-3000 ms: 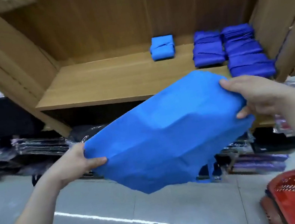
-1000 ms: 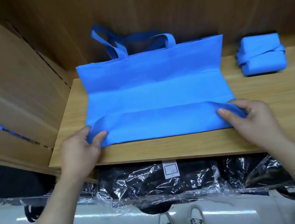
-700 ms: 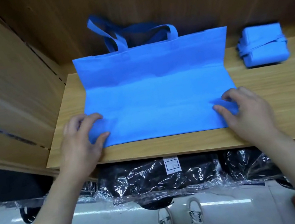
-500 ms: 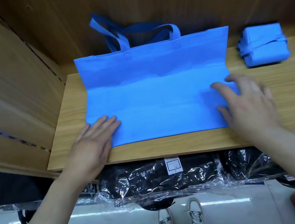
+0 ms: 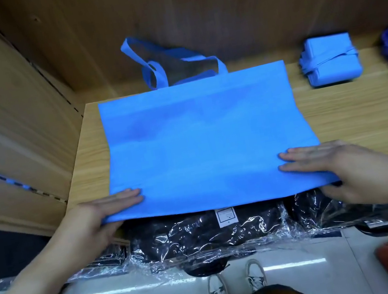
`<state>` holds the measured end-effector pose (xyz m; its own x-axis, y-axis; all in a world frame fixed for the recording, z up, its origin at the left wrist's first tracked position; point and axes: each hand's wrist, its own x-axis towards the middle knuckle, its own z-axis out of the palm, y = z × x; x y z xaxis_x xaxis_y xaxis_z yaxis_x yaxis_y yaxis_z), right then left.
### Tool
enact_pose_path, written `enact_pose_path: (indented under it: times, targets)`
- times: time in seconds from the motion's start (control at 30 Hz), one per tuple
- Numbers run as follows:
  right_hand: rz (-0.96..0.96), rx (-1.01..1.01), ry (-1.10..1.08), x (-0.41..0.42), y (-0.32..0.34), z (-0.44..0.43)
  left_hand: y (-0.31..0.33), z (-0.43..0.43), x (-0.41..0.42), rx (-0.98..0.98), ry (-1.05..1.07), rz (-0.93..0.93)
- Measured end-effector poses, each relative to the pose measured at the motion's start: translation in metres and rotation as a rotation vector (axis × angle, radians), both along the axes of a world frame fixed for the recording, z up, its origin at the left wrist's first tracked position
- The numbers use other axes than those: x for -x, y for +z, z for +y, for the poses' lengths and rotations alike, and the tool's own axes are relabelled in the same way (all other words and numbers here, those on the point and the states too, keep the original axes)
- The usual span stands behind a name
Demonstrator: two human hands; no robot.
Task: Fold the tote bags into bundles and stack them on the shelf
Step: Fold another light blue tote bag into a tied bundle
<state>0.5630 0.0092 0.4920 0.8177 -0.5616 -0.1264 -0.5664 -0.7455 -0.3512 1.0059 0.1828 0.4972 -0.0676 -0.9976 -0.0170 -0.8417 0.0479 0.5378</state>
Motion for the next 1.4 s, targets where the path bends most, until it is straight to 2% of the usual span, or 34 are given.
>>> enact_pose_path:
  times: [0.1,0.17,0.33,0.4,0.43,0.53,0.6,0.93,1.03,1.1,1.2,1.23,1.3,1.37,1.4]
  targets:
    - [-0.160,-0.359,-0.170,0.000,0.013,0.007,0.008,-0.003,0.001,-0.098,0.273,0.338]
    - [-0.344,-0.536,-0.363,-0.005,0.017,0.003,0.004,-0.011,-0.001,-0.104,0.413,0.465]
    - [-0.571,-0.410,-0.787,-0.024,0.007,-0.005,-0.007,-0.029,0.010,0.013,0.674,0.445]
    - [-0.598,-0.328,-0.897,-0.031,0.002,-0.006,-0.008,-0.035,0.017,0.061,0.707,0.357]
    - [-0.536,-0.222,-0.916,-0.035,0.000,-0.006,-0.009,-0.039,0.020,0.084,0.710,0.249]
    - [-0.159,0.183,-0.889,-0.049,-0.006,-0.006,-0.013,-0.045,0.025,0.100,0.751,-0.114]
    - [-0.078,0.264,-0.887,-0.054,-0.009,-0.006,-0.015,-0.048,0.027,0.092,0.763,-0.242]
    - [0.087,0.246,-1.019,-0.066,-0.006,-0.014,-0.020,-0.048,0.026,0.052,0.757,-0.338]
    - [0.091,0.292,-1.031,-0.067,-0.010,-0.012,-0.022,-0.048,0.024,0.125,0.793,-0.304]
    - [-0.051,0.393,-0.970,-0.066,-0.016,-0.012,-0.023,-0.049,0.021,0.288,0.719,-0.301]
    - [-0.120,0.564,-0.687,-0.066,-0.023,-0.014,-0.030,-0.053,0.011,0.384,0.256,-0.297]
    - [-0.121,0.522,-0.577,-0.066,-0.024,-0.017,-0.033,-0.053,0.008,0.336,0.127,-0.250]
    - [-0.167,0.337,-0.446,-0.060,-0.019,-0.019,-0.036,-0.049,0.002,0.198,0.046,-0.149]
    - [-0.144,0.128,-0.375,-0.048,-0.015,-0.018,-0.035,-0.043,-0.002,0.100,0.013,-0.205]
    - [-0.091,0.102,-0.319,-0.043,-0.014,-0.015,-0.036,-0.039,-0.005,0.071,-0.012,-0.260]
